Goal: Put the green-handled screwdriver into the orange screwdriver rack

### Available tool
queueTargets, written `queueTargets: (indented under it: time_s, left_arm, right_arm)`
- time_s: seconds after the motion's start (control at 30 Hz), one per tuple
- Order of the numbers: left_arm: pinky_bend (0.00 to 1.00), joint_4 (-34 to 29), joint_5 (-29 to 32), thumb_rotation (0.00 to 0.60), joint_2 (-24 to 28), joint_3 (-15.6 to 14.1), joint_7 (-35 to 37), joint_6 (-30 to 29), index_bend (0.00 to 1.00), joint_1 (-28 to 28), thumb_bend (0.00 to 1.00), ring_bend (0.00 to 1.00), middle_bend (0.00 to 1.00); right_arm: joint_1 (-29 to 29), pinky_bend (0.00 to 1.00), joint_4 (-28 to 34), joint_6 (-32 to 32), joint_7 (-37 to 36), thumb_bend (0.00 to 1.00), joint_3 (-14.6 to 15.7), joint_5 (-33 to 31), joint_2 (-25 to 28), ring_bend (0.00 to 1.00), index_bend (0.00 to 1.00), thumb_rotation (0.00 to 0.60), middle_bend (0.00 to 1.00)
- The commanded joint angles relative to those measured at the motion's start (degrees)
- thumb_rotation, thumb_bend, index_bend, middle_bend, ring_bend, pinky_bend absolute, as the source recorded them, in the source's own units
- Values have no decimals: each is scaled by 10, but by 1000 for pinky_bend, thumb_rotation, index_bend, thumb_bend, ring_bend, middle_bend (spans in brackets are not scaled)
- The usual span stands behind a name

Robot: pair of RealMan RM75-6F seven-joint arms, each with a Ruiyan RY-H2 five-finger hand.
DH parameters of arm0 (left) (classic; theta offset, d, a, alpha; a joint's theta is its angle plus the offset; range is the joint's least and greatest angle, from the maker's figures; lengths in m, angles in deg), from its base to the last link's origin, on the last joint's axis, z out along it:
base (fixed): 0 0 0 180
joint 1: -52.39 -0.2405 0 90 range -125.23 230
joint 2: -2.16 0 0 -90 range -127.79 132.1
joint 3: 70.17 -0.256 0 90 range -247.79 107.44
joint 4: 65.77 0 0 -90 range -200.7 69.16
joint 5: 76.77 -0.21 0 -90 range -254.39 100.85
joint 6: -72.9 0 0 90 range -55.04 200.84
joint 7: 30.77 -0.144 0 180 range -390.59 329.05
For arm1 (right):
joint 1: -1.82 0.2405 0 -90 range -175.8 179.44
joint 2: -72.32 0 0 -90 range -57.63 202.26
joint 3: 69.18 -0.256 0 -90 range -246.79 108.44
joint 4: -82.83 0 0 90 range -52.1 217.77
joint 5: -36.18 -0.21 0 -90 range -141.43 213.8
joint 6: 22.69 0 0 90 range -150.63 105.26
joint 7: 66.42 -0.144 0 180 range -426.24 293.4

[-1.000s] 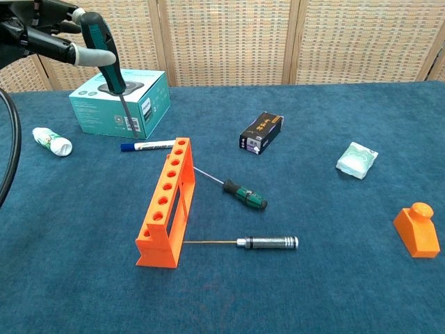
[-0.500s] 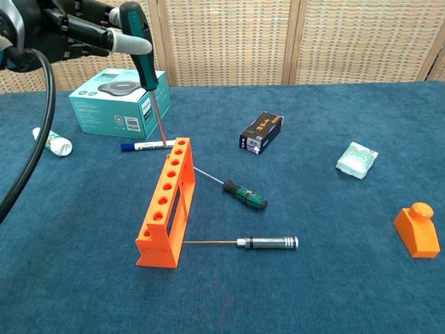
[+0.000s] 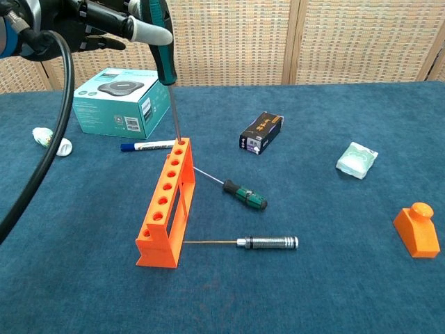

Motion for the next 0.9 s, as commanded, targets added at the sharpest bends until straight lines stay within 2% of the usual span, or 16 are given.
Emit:
queueTargets:
  time_s: [0.03,0.9]
  left_arm:
    - [16,0,1,600,1,-1,1,-1,624,1,270,0,108]
    - [15,29,14,600,-13,-27,7,4,624,15,271,0,108]
  right_arm:
    - [0,0,-1,0,-1,232,0,-1,0,0,3,600,0]
    - [0,0,-1,0,-5,233,0,-1,1,0,3,600,0]
